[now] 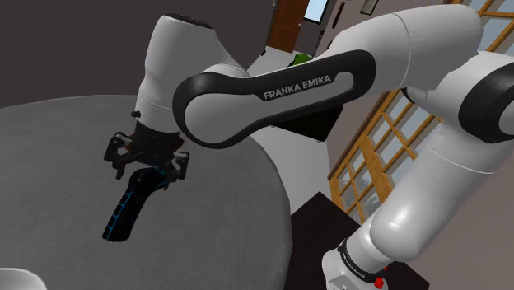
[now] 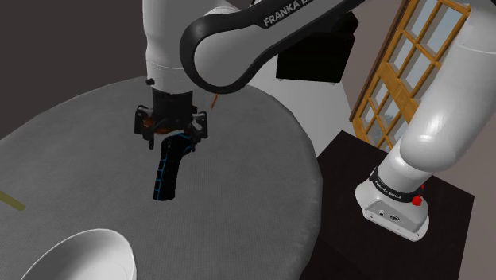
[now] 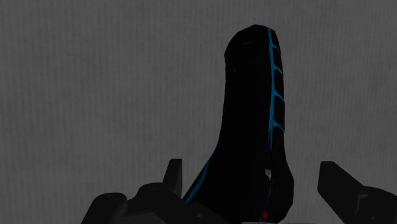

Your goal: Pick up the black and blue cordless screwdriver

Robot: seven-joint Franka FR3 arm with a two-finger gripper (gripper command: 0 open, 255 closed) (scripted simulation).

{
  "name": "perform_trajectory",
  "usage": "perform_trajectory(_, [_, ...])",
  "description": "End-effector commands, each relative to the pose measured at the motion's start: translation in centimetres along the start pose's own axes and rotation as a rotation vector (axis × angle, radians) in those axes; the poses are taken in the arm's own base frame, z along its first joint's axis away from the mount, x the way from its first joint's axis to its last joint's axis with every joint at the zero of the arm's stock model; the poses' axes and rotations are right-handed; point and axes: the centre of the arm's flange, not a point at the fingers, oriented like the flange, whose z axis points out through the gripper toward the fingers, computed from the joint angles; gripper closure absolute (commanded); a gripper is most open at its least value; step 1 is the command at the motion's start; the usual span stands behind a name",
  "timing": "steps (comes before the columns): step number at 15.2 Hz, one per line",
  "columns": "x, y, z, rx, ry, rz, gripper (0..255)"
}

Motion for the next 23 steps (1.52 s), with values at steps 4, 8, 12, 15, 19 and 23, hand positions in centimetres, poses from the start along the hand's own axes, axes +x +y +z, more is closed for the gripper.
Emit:
perform_trajectory(4, [0.2, 0.2, 1.4, 0.001, 0.000, 0.000, 255])
perform_trajectory(8, [0.2, 0.2, 1.4, 0.001, 0.000, 0.000, 255])
perform_trajectory(12, [0.2, 0.2, 1.4, 0.001, 0.000, 0.000, 255])
perform_trajectory(15, [0.1, 0.0, 0.4, 0.001, 0.000, 0.000, 255])
perform_trajectory(19, [-0.1, -0.5, -1.6, 0.001, 0.000, 0.000, 255])
perform_trajectory(23, [-0.3, -1.0, -3.7, 0.001, 0.000, 0.000, 255])
